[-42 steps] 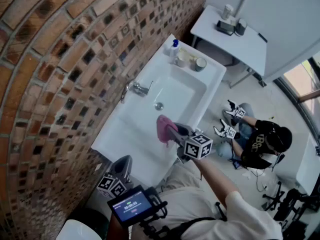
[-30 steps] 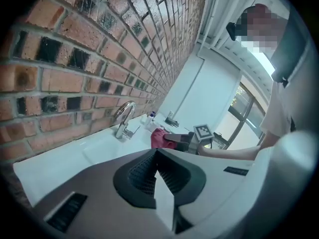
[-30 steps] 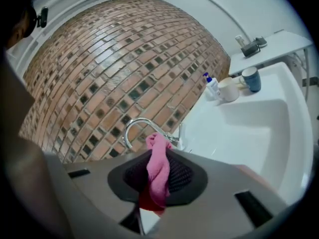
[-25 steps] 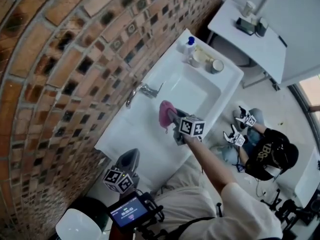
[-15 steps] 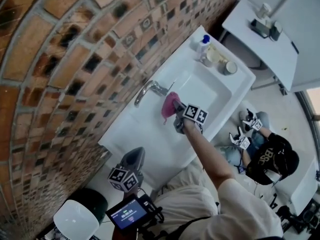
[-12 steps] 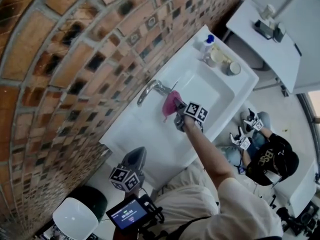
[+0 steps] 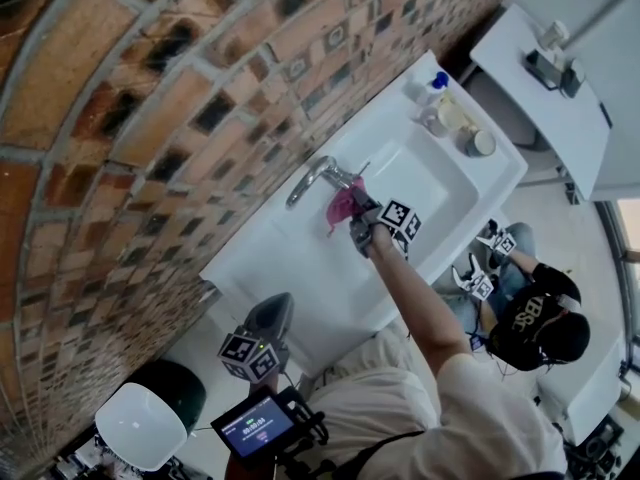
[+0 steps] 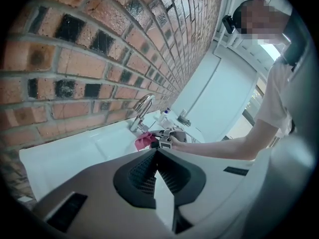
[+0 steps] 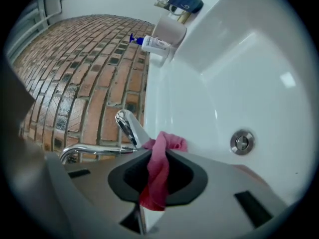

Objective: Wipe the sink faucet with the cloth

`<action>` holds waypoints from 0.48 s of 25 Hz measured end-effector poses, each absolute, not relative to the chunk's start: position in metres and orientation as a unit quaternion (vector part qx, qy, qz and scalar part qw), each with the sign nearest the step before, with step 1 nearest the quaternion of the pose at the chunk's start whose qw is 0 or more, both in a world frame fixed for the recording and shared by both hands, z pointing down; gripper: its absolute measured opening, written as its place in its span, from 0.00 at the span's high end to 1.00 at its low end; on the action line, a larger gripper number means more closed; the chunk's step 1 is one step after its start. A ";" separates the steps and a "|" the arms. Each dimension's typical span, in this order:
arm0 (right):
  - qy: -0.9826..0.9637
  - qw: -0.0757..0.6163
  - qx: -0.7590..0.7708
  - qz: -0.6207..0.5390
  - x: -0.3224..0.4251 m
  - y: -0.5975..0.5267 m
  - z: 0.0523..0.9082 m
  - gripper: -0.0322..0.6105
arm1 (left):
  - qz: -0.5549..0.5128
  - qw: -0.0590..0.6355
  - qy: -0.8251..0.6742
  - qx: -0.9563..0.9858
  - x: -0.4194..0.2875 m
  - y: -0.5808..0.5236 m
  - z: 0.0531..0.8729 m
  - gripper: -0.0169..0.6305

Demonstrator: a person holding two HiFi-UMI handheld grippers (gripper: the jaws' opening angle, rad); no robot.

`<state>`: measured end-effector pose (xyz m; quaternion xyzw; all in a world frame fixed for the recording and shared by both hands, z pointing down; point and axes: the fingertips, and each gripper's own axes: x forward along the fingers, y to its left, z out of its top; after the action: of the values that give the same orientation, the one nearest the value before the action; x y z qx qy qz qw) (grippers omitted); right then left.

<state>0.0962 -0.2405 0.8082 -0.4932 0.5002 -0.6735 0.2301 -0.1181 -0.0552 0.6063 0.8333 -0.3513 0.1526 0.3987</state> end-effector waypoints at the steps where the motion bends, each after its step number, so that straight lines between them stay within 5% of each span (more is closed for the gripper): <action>1: 0.501 0.237 -0.489 -0.674 0.097 -0.241 0.806 0.84 | 0.151 0.400 -0.351 0.833 -0.118 -0.055 0.607 0.97; 12: 0.499 0.260 -0.483 -0.671 0.107 -0.246 0.783 0.84 | 0.140 0.403 -0.348 0.834 -0.117 -0.059 0.610 0.97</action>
<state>0.1070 -0.2457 0.7828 -0.4831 0.4985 -0.6713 0.2598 -0.1172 -0.0586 0.6096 0.8345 -0.3484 0.1405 0.4032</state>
